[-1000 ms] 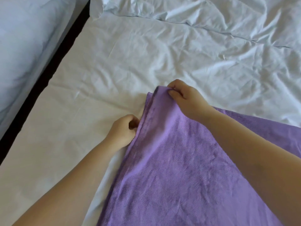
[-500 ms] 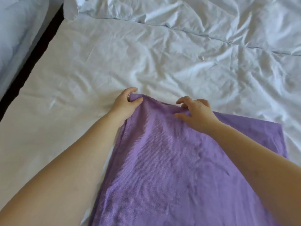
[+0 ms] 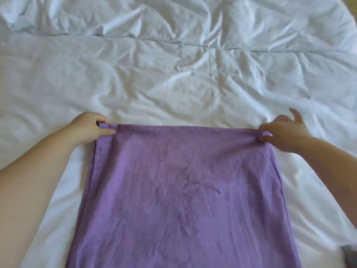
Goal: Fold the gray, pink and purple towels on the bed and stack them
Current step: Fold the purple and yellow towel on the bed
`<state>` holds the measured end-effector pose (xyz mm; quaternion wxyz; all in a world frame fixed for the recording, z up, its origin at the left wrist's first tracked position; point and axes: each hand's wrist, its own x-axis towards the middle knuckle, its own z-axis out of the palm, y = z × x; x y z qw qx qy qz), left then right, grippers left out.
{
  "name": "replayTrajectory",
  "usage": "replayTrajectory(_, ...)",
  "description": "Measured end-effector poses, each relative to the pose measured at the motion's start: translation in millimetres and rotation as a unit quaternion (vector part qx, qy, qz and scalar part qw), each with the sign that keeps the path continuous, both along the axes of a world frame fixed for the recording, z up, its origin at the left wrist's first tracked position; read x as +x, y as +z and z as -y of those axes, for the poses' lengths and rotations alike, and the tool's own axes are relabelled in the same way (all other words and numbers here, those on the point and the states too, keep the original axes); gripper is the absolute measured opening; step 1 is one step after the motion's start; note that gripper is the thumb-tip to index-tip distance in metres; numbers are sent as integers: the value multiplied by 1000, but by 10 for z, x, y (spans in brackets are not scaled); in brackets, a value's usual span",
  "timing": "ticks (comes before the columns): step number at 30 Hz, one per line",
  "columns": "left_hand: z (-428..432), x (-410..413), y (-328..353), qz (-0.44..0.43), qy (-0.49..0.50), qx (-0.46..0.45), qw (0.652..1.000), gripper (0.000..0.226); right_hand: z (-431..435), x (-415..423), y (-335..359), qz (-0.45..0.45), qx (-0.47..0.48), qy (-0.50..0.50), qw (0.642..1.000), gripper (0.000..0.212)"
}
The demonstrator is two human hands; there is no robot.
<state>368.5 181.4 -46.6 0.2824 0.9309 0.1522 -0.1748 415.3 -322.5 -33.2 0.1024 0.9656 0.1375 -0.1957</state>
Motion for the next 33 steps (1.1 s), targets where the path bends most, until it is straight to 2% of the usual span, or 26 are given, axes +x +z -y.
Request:
replayTrajectory(2, 0, 43, 25, -2, -14, 24, 1000, 14, 30, 7, 48, 3, -28, -16, 999, 13)
replayTrajectory(5, -7, 114, 101, 1, -38, 65, 997, 12, -2, 98, 86, 54, -53, -17, 997, 15)
replayTrajectory(9, 8, 313, 266, 74, -34, 99, 992, 10, -57, 293, 160, 125, -62, -16, 990, 20)
replayTrajectory(12, 51, 449, 268, 104, -15, 99, 989, 8, -106, 442, 197, 144, -71, -25, 987, 21)
replayTrajectory(15, 66, 481, 102, 127, 17, 97, 987, 5, -97, 523, 98, 171, -47, -36, 984, 19)
replayTrajectory(20, 94, 386, -256, 133, 72, 83, 985, 14, -155, 427, -298, 184, -4, -73, 980, 9)
replayTrajectory(22, 183, 373, -277, 128, 88, 112, 982, 19, -190, 347, -426, 190, 29, -109, 975, 17)
replayTrajectory(24, 347, 339, -213, 171, 93, 171, 966, 33, -290, 250, -431, 212, 116, -169, 955, 33)
replayTrajectory(26, 642, 213, -140, 277, 22, 219, 935, 37, -532, 60, -379, 265, 217, -199, 918, 44)
replayTrajectory(28, 1066, -22, -189, 351, -121, 194, 908, 36, -941, -271, -403, 280, 299, -150, 900, 47)
replayTrajectory(29, 1277, -174, -271, 341, -200, 179, 901, 41, -1146, -471, -458, 253, 325, -117, 904, 48)
replayTrajectory(31, 1516, -472, -453, 226, -297, 190, 908, 52, -1393, -841, -606, 153, 308, -79, 936, 53)
replayTrajectory(33, 1332, -599, -645, 145, -274, 241, 920, 59, -1225, -955, -727, 111, 224, -53, 967, 62)
